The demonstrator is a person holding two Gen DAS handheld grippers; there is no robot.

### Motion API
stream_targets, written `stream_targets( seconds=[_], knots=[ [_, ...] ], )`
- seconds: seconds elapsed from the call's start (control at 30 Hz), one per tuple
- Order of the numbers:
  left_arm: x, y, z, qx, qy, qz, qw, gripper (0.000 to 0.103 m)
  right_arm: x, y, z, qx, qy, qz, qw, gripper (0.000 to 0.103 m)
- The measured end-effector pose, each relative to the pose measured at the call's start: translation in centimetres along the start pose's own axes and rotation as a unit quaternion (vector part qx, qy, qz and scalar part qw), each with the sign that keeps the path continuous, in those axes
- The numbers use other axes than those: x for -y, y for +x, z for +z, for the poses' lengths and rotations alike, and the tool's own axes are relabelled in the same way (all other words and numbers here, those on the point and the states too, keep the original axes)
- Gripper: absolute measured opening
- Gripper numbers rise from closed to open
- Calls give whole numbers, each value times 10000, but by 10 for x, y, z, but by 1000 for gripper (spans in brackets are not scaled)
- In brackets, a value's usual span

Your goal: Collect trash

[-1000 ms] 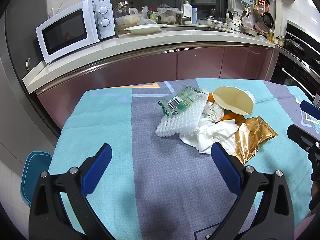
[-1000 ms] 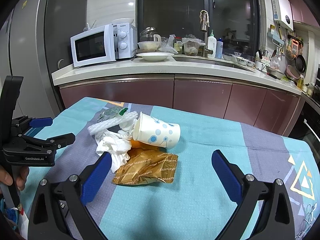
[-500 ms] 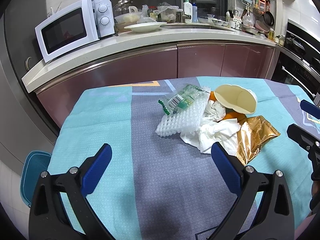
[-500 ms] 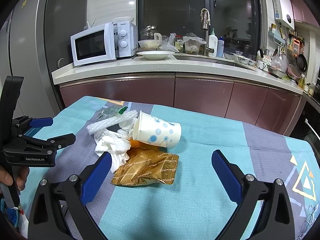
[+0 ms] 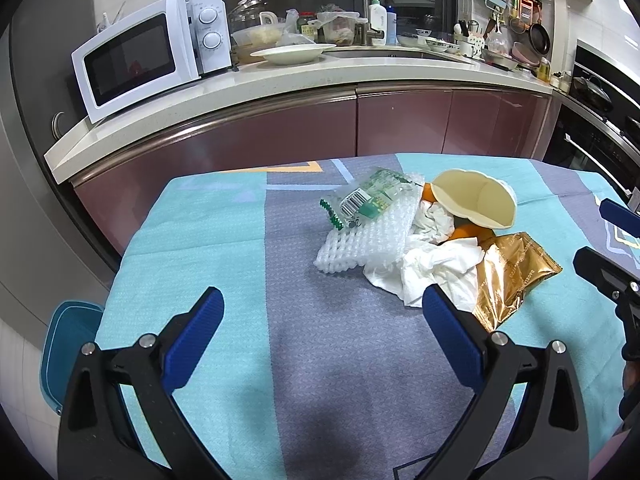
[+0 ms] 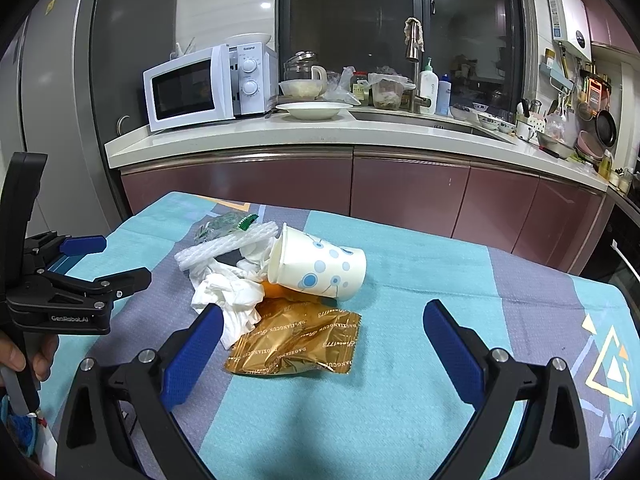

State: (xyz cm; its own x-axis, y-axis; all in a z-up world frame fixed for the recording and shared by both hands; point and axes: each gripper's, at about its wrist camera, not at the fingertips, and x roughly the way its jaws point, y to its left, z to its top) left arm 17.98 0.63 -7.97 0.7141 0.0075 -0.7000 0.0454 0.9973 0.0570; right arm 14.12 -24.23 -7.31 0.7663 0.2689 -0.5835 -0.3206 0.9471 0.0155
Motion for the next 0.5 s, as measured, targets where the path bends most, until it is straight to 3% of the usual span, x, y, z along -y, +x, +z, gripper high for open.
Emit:
stream_targets(
  seconds=[0.2,0.5],
  knots=[
    [-4,5,2,-18,3,-25,10000,98,1,8,5,-8,-89,91,9999,97],
    [-1,24,5,-198,212,-470,9985,98,6,49,20,-235,64,392,9989,97]
  ],
)
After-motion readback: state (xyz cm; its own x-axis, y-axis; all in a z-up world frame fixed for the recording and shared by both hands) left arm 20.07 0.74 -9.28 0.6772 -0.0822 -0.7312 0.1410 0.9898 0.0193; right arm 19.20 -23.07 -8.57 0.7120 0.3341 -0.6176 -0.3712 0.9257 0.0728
